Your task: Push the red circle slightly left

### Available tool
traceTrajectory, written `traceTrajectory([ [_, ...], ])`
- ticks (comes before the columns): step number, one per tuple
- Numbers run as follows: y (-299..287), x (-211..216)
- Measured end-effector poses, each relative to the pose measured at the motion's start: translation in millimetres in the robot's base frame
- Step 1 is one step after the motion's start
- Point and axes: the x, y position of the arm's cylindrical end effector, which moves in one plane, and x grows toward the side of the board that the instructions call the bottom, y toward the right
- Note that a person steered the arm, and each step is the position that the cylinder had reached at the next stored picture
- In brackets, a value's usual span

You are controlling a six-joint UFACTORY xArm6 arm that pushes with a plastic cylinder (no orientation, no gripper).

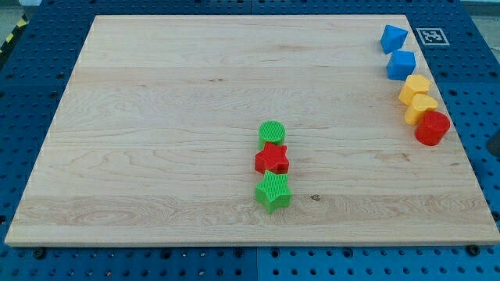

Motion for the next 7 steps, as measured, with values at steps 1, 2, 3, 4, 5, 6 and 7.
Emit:
traceTrajectory([
  [1,-4,-7],
  [2,-20,-10],
  [3,-49,-23],
  [4,-53,-25],
  [5,-55,-17],
  [6,-64,-15],
  [7,-84,-35],
])
